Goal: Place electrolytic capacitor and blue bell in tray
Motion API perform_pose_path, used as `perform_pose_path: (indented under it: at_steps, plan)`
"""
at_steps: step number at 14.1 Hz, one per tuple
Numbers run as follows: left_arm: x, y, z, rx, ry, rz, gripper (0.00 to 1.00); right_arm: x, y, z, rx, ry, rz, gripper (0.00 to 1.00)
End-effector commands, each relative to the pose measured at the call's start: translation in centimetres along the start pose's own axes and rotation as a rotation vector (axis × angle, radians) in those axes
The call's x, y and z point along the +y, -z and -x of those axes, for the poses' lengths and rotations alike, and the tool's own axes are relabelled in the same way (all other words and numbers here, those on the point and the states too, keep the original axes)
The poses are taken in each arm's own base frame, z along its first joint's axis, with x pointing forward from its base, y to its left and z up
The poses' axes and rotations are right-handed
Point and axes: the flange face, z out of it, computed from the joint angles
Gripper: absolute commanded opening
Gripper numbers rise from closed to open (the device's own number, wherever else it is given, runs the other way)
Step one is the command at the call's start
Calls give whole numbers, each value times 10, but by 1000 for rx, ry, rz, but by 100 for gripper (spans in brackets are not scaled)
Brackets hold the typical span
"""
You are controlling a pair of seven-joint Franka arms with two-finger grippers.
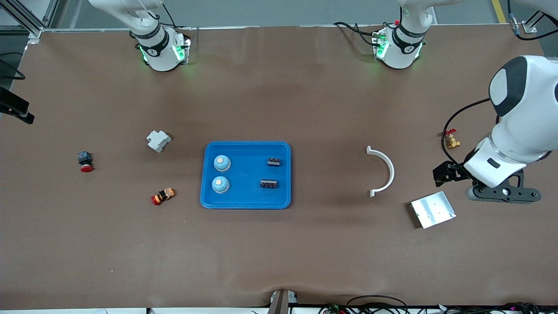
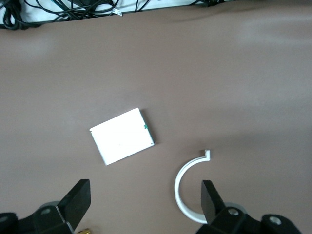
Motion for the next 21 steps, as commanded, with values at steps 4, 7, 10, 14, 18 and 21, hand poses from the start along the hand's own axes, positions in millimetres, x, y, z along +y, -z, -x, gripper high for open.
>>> perform_pose_path:
  at_steps: [4,7,10,14,18,21]
  plan:
    - [-7,34,19,-14,-21,18,100,-10,5,0,6,26,13,100]
    - [2,46,20,3,-20,25,100,-11,5,0,6,28,11,100]
    - [-5,45,20,3,-24,14,100,-10,5,0,6,26,11,100]
    - [-5,46,20,3,-20,17,100,-12,7,2,2,31,5,100]
    - [-5,44,20,0,-20,15,100,-10,6,3,0,28,7,100]
    - [-6,42,20,-3,-15,15,100,-8,8,3,3,23,8,100]
